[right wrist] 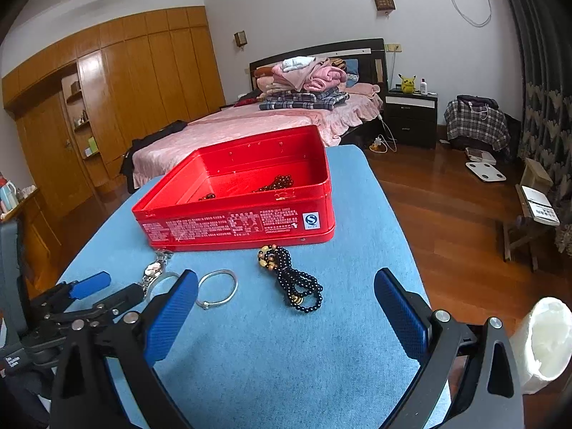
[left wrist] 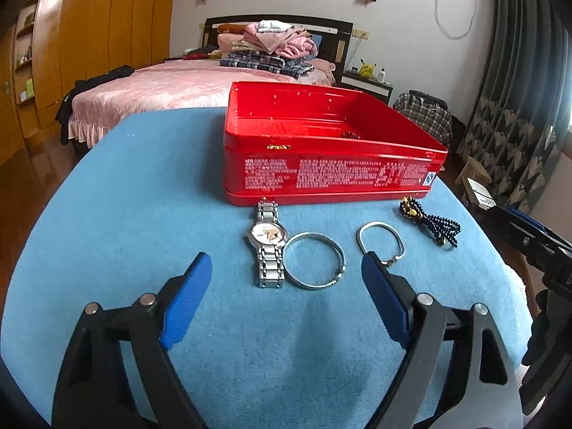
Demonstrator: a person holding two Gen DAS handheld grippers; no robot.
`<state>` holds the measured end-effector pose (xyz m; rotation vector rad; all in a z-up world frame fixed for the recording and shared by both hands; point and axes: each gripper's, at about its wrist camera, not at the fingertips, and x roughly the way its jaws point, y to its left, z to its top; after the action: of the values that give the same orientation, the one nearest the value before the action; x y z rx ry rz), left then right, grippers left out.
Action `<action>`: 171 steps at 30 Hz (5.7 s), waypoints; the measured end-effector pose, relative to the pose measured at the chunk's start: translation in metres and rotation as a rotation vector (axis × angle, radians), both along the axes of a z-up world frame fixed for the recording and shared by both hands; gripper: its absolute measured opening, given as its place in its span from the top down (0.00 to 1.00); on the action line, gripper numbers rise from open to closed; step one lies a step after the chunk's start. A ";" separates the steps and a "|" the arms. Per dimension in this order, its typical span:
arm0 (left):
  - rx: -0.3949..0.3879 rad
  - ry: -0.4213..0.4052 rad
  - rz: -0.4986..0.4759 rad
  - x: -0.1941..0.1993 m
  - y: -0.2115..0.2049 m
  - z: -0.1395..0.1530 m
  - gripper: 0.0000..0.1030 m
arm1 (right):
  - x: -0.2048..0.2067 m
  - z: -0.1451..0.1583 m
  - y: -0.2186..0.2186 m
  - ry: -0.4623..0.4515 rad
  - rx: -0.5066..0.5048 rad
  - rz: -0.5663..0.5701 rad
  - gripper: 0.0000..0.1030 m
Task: Organize jewelry
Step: 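Withdraw both grippers from the tin toward the watch and bead necklace, then grasp the silver wristwatch by its band with the left gripper, then grasp the black bead necklace with the right gripper while the left holds the watch, then carry the watch and bead necklace into the red tin and open both grippers, then withdraw both grippers from the tin toward the two silver bangles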
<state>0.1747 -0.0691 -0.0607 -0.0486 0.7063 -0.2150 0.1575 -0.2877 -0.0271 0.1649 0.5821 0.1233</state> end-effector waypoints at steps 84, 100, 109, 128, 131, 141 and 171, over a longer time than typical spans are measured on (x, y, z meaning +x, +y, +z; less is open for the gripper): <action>-0.009 0.149 0.079 0.039 0.015 -0.017 0.72 | 0.037 -0.032 0.001 0.194 0.048 0.129 0.51; 0.038 0.155 0.077 0.041 0.011 -0.015 0.73 | 0.069 -0.037 0.012 0.259 -0.040 0.117 0.83; -0.055 0.093 0.084 0.025 0.021 -0.006 0.73 | 0.045 -0.019 0.008 0.210 -0.028 0.111 0.85; -0.133 -0.140 0.065 0.004 0.020 0.083 0.73 | 0.042 0.052 0.011 0.056 -0.010 0.147 0.85; -0.139 -0.166 0.059 0.011 0.015 0.094 0.73 | 0.052 0.061 0.014 0.035 -0.013 0.152 0.85; -0.174 -0.248 0.023 0.067 -0.004 0.116 0.73 | 0.097 0.077 0.015 -0.018 0.005 0.142 0.85; -0.111 -0.158 0.031 0.076 0.009 0.086 0.17 | 0.101 0.042 0.001 -0.034 -0.024 0.031 0.13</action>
<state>0.2512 -0.0599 0.0254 -0.1468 0.5352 -0.2258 0.2588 -0.2864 0.0147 0.1299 0.5524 0.1490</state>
